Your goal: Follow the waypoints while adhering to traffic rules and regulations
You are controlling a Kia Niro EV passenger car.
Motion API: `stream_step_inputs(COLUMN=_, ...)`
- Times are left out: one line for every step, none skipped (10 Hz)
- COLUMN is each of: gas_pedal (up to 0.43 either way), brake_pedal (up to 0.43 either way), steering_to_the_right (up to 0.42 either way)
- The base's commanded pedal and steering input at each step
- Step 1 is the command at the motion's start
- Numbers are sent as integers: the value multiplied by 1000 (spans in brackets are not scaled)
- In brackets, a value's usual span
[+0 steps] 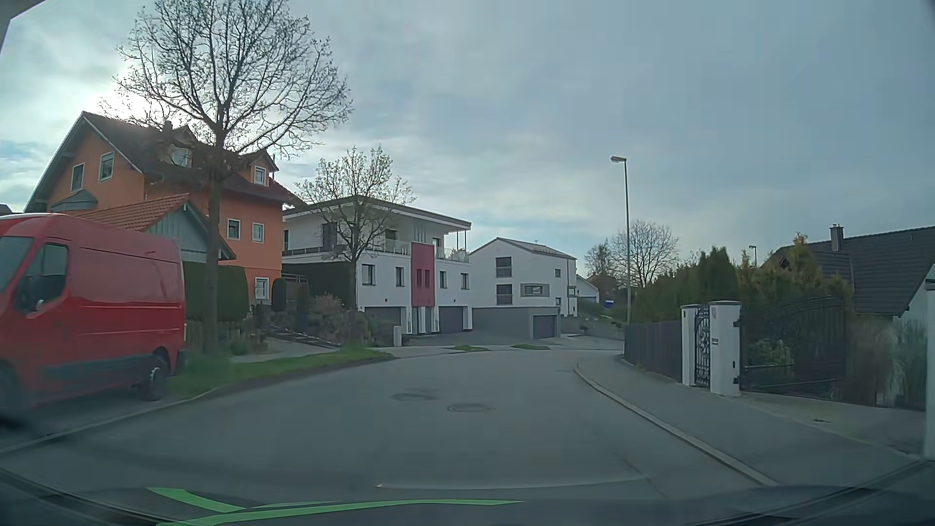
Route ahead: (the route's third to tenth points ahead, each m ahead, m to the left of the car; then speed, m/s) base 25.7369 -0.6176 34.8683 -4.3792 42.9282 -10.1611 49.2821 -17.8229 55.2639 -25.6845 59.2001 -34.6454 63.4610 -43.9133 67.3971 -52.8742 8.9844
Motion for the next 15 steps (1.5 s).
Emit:
stream_step_inputs(gas_pedal=39, brake_pedal=0, steering_to_the_right=14)
stream_step_inputs(gas_pedal=39, brake_pedal=0, steering_to_the_right=15)
stream_step_inputs(gas_pedal=39, brake_pedal=0, steering_to_the_right=15)
stream_step_inputs(gas_pedal=39, brake_pedal=0, steering_to_the_right=16)
stream_step_inputs(gas_pedal=39, brake_pedal=0, steering_to_the_right=19)
stream_step_inputs(gas_pedal=39, brake_pedal=0, steering_to_the_right=22)
stream_step_inputs(gas_pedal=39, brake_pedal=0, steering_to_the_right=26)
stream_step_inputs(gas_pedal=39, brake_pedal=0, steering_to_the_right=28)
stream_step_inputs(gas_pedal=39, brake_pedal=0, steering_to_the_right=33)
stream_step_inputs(gas_pedal=28, brake_pedal=0, steering_to_the_right=38)
stream_step_inputs(gas_pedal=0, brake_pedal=0, steering_to_the_right=43)
stream_step_inputs(gas_pedal=0, brake_pedal=0, steering_to_the_right=49)
stream_step_inputs(gas_pedal=0, brake_pedal=0, steering_to_the_right=53)
stream_step_inputs(gas_pedal=0, brake_pedal=0, steering_to_the_right=57)
stream_step_inputs(gas_pedal=0, brake_pedal=0, steering_to_the_right=59)
